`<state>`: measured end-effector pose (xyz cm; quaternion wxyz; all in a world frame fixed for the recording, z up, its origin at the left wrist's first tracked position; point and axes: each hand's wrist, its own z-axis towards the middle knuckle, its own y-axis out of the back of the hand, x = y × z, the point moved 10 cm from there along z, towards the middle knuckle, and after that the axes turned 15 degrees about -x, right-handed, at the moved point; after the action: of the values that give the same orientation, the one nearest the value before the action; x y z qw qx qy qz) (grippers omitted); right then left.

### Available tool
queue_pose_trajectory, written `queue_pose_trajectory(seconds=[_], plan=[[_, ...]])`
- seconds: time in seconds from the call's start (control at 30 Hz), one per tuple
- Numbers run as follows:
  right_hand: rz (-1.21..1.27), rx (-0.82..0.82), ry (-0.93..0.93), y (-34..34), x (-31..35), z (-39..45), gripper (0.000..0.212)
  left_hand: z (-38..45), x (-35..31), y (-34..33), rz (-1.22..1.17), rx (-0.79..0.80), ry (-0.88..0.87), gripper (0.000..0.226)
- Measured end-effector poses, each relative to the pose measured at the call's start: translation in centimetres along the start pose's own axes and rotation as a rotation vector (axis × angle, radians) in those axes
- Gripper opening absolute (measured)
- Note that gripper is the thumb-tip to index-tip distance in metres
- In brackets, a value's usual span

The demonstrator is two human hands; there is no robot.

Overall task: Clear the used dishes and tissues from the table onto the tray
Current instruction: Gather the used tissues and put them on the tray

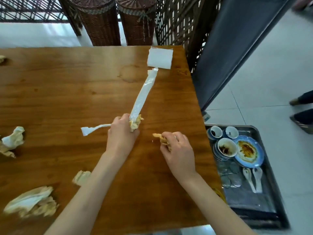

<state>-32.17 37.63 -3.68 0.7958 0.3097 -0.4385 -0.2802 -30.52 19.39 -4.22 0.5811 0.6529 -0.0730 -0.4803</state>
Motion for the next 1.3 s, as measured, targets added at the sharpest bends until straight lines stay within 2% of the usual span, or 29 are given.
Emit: queue_pose_trajectory(seconds=[0.23,0.43,0.63,0.8,1.03,1.3], plan=[[-0.053,-0.046,-0.037,5.5,-3.6,-3.8,0.024,-6.3,-5.9,-2.1,-0.088,0.118,-0.096,0.030],[-0.058,-0.153,-0.075,11.6,-8.3,-4.5,0.025,-11.5,-13.6,-4.4,-0.213,0.194,-0.173,0.028],[-0.086,-0.193,-0.128,17.3,-16.0,-5.3,0.023,-17.5,-21.1,-7.2,-0.248,0.227,-0.258,0.022],[-0.141,-0.155,-0.139,20.7,-23.8,-7.2,0.027,-22.1,-25.3,-11.0,-0.215,0.213,-0.251,0.029],[-0.137,-0.055,-0.149,21.5,-33.6,-10.0,0.026,-26.6,-26.7,-18.3,-0.121,0.175,-0.216,0.035],[-0.103,0.042,-0.141,18.5,-41.6,-14.9,0.026,-33.0,-22.0,-27.9,-0.035,0.312,-0.147,0.041]])
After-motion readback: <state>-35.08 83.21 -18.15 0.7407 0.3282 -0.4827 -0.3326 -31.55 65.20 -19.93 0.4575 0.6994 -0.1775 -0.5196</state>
